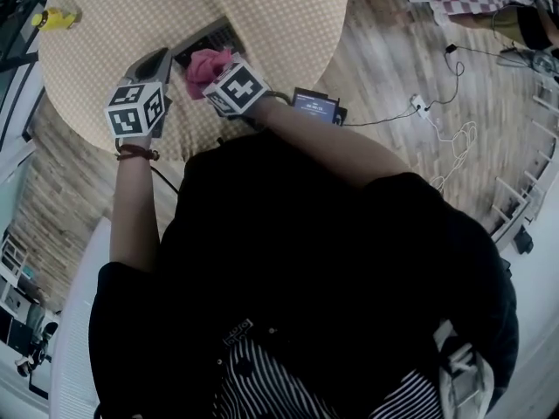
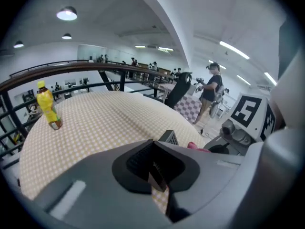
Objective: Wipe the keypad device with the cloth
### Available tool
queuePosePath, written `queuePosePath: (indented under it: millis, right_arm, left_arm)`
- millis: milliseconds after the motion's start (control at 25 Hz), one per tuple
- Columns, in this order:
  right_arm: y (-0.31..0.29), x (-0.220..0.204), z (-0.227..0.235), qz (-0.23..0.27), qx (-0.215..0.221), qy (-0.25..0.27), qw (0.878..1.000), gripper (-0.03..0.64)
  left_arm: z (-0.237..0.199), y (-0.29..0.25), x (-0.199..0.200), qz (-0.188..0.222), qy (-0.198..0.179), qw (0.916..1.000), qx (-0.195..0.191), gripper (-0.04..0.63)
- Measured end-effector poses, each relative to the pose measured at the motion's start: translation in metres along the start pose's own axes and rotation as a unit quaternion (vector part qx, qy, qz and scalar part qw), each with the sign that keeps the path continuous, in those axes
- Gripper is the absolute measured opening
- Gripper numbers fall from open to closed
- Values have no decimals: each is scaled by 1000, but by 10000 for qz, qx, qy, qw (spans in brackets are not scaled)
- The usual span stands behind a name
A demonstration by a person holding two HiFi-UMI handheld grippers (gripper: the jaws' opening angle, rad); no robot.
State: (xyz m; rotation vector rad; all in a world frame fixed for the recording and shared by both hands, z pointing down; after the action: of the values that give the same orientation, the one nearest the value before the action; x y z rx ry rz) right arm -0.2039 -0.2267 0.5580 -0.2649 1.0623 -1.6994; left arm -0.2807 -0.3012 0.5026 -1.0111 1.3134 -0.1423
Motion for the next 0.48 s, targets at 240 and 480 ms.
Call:
queuePosePath:
  millis: [240,480]
  right_arm:
    - [68,2,-50,733,253,940,9925,61]
    - [130,5,-70,1536,213,1638,9742,60]
  left_arm:
    - [31,63,5,764,582,9943,461,3]
    - [88,88,15,1304,868,9848,750,3]
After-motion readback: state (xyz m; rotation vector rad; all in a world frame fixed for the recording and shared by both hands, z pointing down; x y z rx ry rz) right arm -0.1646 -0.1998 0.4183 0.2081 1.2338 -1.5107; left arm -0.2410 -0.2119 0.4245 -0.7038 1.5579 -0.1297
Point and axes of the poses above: the fingertips, and each gripper's own axes: y backward along the fingers, z to its right, x out of its top, the point moved 2 cm from there along y, backward along the fingers, and after that the axes turned 11 degrees about -y, right-handed, at the moved point
